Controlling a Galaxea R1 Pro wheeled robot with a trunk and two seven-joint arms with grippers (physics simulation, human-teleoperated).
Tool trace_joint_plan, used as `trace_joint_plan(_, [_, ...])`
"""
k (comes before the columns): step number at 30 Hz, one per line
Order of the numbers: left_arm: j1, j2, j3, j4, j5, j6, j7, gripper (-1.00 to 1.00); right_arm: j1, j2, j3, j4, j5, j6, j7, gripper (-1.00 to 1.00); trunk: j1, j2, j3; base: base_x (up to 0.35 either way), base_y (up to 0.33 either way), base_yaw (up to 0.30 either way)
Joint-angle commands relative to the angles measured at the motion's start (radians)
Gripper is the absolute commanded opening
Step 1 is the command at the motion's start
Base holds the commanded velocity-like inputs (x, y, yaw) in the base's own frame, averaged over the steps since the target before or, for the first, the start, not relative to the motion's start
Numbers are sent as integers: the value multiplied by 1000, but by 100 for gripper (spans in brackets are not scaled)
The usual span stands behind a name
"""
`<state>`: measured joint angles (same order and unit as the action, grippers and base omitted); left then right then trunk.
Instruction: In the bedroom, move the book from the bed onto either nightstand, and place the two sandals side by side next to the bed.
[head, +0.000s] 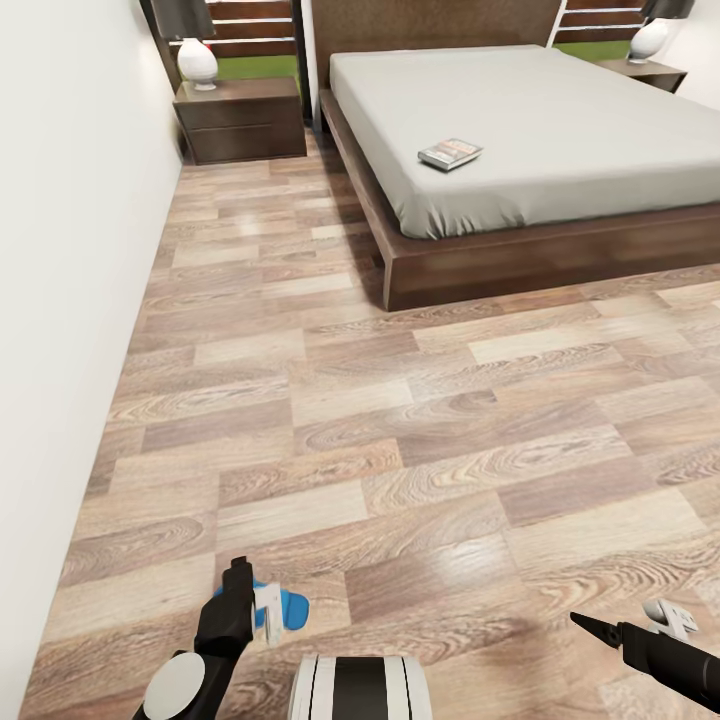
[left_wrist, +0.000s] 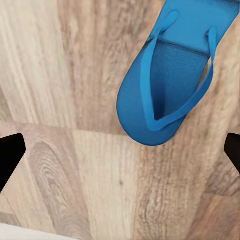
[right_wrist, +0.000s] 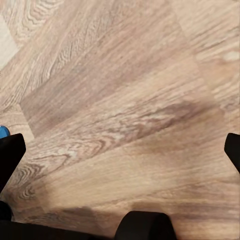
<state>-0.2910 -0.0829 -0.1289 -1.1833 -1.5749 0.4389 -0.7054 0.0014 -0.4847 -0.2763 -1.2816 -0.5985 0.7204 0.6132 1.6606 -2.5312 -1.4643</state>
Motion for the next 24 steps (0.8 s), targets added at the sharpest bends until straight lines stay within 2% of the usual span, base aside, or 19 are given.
trace_joint_plan(1, [0, 0, -2, -1, -5, 4, -6, 100, 0, 0, -1, -1, -4, 7, 0, 100, 0, 0, -1, 104, 0, 0])
trace_joint_plan(16, [0, -1, -3, -1, -5, 4, -7, 100, 0, 0, -1, -1, -4, 7, 1, 100, 0, 0, -1, 14, 0, 0])
trace_joint_plan(24, [0, -1, -3, 1, -5, 4, -6, 100, 0, 0, -1, -1, -4, 7, 1, 100, 4, -2, -32, 0, 0, 0])
